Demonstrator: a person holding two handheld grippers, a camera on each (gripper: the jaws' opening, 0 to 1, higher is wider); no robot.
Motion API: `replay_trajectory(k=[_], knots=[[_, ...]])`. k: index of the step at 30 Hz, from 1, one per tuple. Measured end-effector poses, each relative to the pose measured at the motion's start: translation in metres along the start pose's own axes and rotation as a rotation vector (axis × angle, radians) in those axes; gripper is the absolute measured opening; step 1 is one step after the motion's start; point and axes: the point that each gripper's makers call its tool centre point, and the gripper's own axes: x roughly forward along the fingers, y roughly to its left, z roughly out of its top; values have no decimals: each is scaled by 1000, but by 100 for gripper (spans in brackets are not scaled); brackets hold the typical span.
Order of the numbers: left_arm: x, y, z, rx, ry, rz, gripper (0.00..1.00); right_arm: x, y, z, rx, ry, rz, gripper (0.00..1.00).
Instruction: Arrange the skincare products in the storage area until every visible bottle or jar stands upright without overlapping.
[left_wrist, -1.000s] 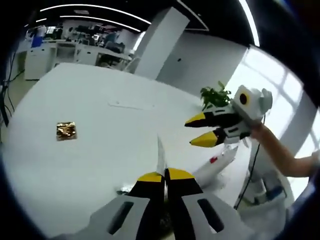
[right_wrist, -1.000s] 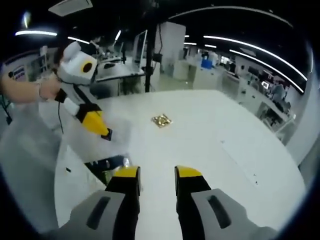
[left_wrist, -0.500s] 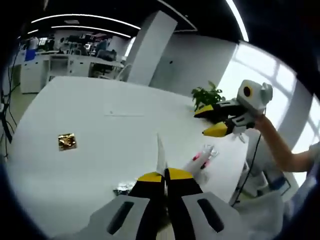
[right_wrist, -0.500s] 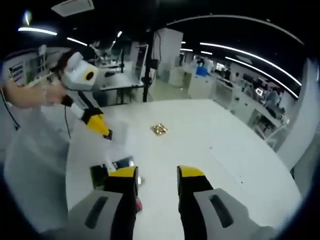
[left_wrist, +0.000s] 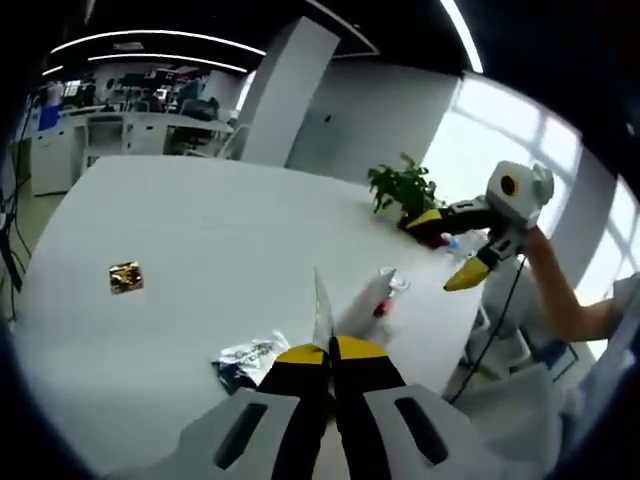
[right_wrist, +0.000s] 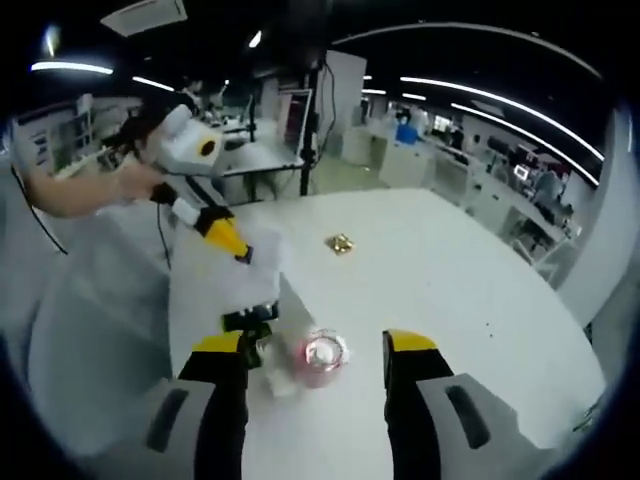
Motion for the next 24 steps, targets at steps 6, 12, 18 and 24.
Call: replay_trajectory(k=[6, 12, 18, 24], knots=[[-7, -1, -12, -6, 18, -2, 0, 1, 12, -16, 2, 53, -6, 74], [-16, -3, -30, -22, 50, -3, 0, 5, 28, -29, 21, 80, 18, 85], [-27, -12, -42, -30, 67, -12, 0, 5, 41, -37, 52, 82, 26, 93], [-34, -20, -60, -40, 83, -25, 0, 9, 53, -49, 132, 86, 31, 99]])
